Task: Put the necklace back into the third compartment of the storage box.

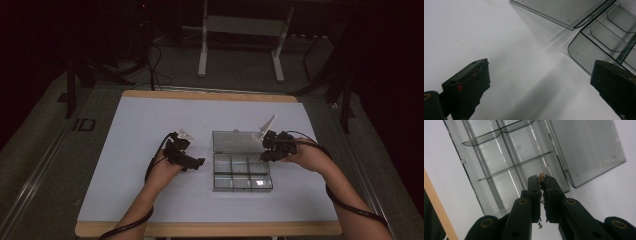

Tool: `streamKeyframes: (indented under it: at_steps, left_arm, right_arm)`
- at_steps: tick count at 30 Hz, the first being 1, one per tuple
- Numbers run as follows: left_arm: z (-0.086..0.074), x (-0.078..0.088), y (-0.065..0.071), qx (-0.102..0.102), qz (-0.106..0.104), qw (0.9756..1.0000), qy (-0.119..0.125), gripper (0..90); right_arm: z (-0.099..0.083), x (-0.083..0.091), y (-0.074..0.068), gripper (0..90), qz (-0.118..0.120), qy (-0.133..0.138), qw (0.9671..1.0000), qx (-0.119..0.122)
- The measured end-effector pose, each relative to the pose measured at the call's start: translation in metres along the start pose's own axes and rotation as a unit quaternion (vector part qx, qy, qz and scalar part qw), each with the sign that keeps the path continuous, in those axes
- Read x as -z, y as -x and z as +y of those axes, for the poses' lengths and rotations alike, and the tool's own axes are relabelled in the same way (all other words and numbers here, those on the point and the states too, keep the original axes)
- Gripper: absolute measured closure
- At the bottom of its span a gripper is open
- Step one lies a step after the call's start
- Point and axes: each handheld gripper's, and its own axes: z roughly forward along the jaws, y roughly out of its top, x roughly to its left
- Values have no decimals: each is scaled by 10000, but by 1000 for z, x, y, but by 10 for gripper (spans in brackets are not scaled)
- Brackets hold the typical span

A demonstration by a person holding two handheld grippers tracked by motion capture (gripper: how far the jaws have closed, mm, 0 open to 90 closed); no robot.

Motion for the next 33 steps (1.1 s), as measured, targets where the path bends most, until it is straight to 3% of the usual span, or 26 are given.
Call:
streamKeyframes:
  at_steps: [13,20,33]
  left_arm:
    - [0,0,-1,-14,-23,10000,-20,30]
    - [1,1,-2,-5,-57,10000,-14,30]
    - [3,-1,1,-198,-141,9997,18,31]
  right_arm:
    - [2,-38,-2,841,127,-297,9995,44]
    - [1,-56,-1,838,186,-373,9991,-54]
    - [-1,-51,1,767,112,-266,9995,-120]
